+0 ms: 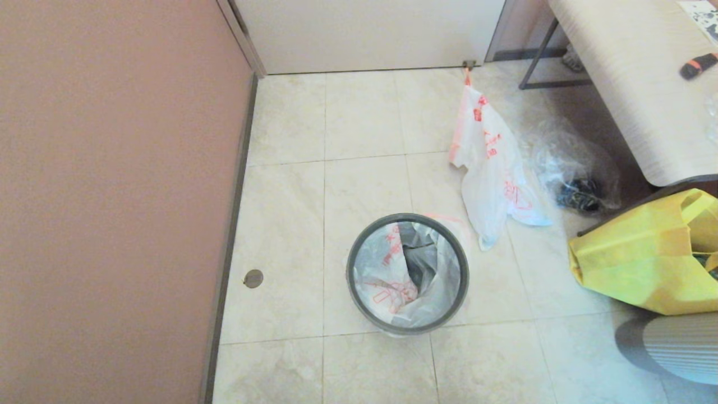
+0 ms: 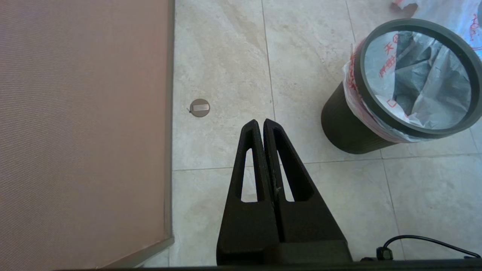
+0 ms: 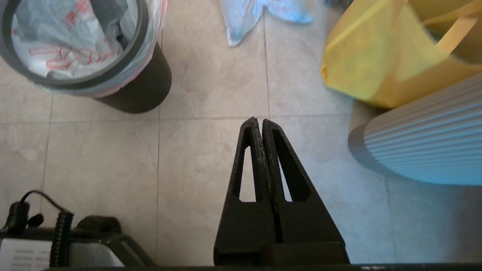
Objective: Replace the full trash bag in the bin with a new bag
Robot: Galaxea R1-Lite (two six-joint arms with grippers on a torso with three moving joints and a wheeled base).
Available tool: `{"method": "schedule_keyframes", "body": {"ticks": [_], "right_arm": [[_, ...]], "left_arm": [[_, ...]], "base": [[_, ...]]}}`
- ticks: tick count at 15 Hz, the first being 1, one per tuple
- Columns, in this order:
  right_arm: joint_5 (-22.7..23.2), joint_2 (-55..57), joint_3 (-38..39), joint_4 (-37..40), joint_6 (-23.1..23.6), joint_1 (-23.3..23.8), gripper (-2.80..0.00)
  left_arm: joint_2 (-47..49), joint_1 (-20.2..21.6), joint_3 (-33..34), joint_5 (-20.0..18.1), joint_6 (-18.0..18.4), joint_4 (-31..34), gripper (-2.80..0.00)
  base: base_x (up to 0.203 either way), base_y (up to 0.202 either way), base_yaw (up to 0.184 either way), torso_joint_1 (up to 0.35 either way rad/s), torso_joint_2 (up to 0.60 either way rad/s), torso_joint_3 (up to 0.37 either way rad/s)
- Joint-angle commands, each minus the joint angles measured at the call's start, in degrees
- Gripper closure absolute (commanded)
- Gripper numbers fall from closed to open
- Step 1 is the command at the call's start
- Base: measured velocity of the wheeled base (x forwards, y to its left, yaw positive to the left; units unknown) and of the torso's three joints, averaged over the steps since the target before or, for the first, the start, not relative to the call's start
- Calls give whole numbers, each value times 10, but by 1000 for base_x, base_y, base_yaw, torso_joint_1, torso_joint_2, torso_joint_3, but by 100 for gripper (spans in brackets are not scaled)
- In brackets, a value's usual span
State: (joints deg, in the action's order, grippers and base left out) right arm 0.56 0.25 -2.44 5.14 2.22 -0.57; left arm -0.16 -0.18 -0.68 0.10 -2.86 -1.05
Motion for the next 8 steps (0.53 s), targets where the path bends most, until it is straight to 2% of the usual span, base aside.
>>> {"method": "schedule_keyframes", "body": {"ticks": [1, 8], "right_arm": [[1, -3, 4, 0, 0, -1, 0], [3, -3, 6, -3, 5, -1, 0]], "left_arm": [[2, 0, 1, 0, 0, 0, 0], [2, 0, 0, 0, 0, 0, 0]], "base": [[0, 0, 0, 0, 0, 0], [0, 0, 0, 0, 0, 0]]}}
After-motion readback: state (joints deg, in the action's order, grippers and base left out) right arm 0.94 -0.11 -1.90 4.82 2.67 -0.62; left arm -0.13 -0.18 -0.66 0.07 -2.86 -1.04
